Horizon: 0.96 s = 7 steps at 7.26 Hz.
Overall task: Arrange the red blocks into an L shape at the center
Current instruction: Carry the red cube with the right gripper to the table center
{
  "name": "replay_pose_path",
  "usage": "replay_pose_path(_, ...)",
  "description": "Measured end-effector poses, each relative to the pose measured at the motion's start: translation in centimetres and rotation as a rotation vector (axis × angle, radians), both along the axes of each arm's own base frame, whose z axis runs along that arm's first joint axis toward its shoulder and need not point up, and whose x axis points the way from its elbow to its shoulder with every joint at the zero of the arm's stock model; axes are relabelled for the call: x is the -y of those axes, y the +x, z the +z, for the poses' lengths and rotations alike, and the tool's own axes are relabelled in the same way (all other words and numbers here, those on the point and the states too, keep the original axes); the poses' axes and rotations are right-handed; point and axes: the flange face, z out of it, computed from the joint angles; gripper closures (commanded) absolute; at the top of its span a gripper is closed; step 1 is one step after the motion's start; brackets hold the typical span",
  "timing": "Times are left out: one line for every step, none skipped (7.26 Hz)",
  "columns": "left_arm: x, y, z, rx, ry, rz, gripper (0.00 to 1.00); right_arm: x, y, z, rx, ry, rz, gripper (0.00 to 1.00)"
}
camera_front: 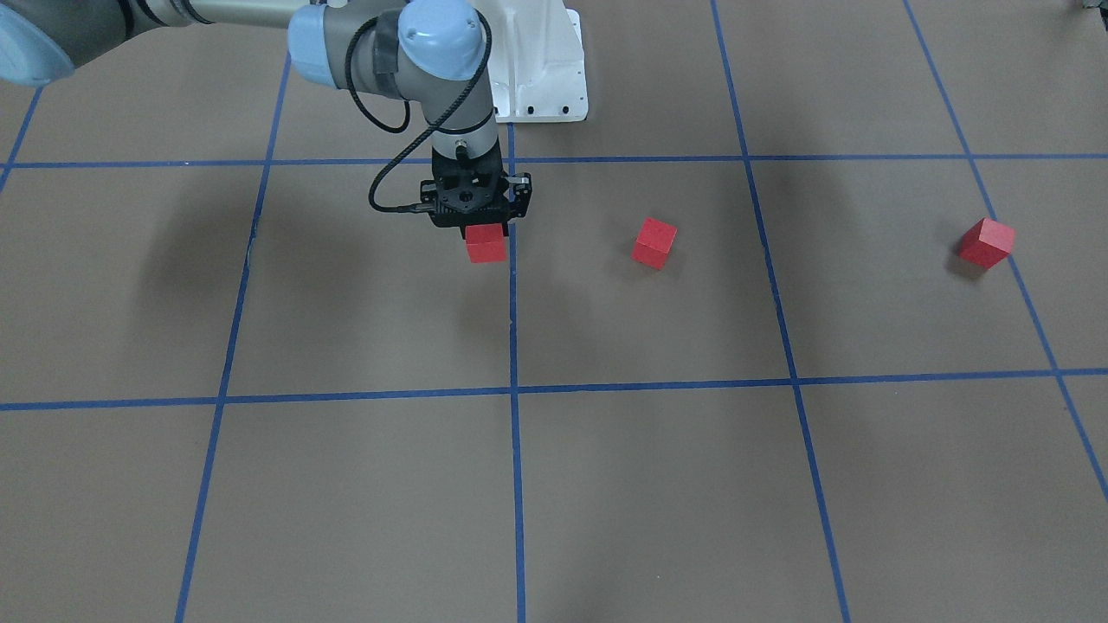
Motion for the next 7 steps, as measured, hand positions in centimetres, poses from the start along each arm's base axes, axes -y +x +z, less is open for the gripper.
replay_pose_path(0.0,0.0,0.0,0.000,0.000,0.000,0.00,-1.2,-1.4,0.1,-0.008,-0.015,0.006,0.74)
replay_pose_path(0.0,0.0,0.0,0.000,-0.001,0.000,0.00,-1.9,-2.4,0.4,-0.018,-0.027,0.005,0.68)
replay_pose_path(0.0,0.0,0.0,0.000,-0.001,0.000,0.00,-2.0,-3.3,0.6,-0.029,-0.035,0.003,0.65)
replay_pose_path(0.0,0.0,0.0,0.000,-0.001,0.000,0.00,-1.9,-4.3,0.5,-0.041,-0.041,0.002,0.60)
replay_pose_path(0.0,0.0,0.1,0.000,-0.002,0.000,0.00,-1.7,-5.1,0.5,-0.050,-0.045,0.002,0.55)
replay_pose_path(0.0,0.0,0.1,0.000,-0.003,0.000,0.00,-1.6,-5.5,0.6,-0.057,-0.048,0.001,0.50)
replay_pose_path(0.0,0.0,0.1,0.000,-0.003,0.000,0.00,-1.5,-5.7,0.7,-0.061,-0.049,-0.001,0.42)
